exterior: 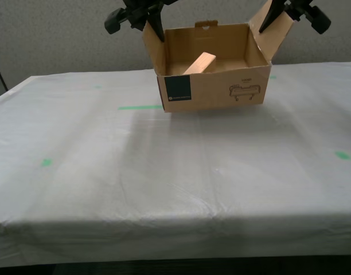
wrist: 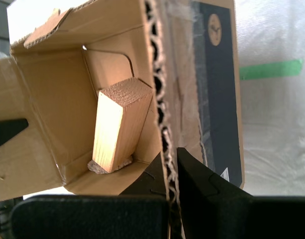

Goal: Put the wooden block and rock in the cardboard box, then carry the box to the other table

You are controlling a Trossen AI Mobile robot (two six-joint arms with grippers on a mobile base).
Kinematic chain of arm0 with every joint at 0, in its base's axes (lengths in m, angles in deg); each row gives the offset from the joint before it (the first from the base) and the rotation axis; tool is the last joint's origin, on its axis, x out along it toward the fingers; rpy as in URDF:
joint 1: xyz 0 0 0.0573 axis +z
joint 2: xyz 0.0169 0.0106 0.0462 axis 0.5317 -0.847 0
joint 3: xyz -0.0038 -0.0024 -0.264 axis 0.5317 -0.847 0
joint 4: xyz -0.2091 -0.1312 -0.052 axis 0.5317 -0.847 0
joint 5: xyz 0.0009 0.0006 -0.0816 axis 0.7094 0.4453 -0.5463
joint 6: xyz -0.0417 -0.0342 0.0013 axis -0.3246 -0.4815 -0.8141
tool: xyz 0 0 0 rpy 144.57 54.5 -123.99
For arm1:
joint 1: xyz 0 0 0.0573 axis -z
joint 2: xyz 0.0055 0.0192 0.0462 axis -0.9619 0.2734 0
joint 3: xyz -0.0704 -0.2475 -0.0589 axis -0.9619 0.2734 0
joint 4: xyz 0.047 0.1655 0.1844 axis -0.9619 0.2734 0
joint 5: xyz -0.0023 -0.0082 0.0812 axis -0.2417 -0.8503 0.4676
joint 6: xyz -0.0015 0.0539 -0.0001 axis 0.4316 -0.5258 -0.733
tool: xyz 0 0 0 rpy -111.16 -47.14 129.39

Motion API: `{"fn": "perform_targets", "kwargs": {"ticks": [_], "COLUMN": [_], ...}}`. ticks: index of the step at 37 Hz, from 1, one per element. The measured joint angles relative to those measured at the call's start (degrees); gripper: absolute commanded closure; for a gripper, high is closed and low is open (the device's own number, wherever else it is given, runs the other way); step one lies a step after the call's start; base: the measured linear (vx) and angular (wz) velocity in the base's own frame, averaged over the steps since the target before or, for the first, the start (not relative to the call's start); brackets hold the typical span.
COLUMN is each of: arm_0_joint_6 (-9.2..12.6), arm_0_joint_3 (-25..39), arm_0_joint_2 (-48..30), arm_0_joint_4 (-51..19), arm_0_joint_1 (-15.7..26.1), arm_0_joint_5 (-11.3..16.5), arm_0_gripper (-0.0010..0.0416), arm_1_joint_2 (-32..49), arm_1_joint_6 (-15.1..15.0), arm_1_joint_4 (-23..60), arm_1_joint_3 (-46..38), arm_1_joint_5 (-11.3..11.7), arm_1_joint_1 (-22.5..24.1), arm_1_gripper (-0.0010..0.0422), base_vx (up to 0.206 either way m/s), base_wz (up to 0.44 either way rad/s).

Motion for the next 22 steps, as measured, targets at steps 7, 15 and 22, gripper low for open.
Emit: {"fn": "perform_targets", "kwargs": {"ticks": [7, 15, 22], "arm_0_joint_6": [-0.4, -0.4, -0.5], "arm_0_joint_3": [4.0, 10.5, 16.0], "arm_0_joint_2": [-4.5, -11.5, -16.0], "arm_0_joint_4": [0.3, -0.5, -5.2], "arm_0_joint_1": [1.6, 2.1, 2.2], "arm_0_joint_5": [-0.2, -0.2, -0.1], "arm_0_gripper": [0.0406, 0.0406, 0.0406], "arm_1_joint_2": [1.1, 1.0, 1.0], "arm_1_joint_6": [0.0, 0.0, 0.0], "arm_1_joint_4": [0.2, -2.4, -2.7], "arm_1_joint_3": [-0.4, 0.2, 0.2], "arm_1_joint_5": [3.7, 8.2, 8.2], "arm_1_joint_1": [-0.1, -1.0, -1.3], "arm_1_gripper": [0.0413, 0.0413, 0.0413], "base_vx": [0.0, 0.0, 0.0], "base_wz": [0.0, 0.0, 0.0]}}
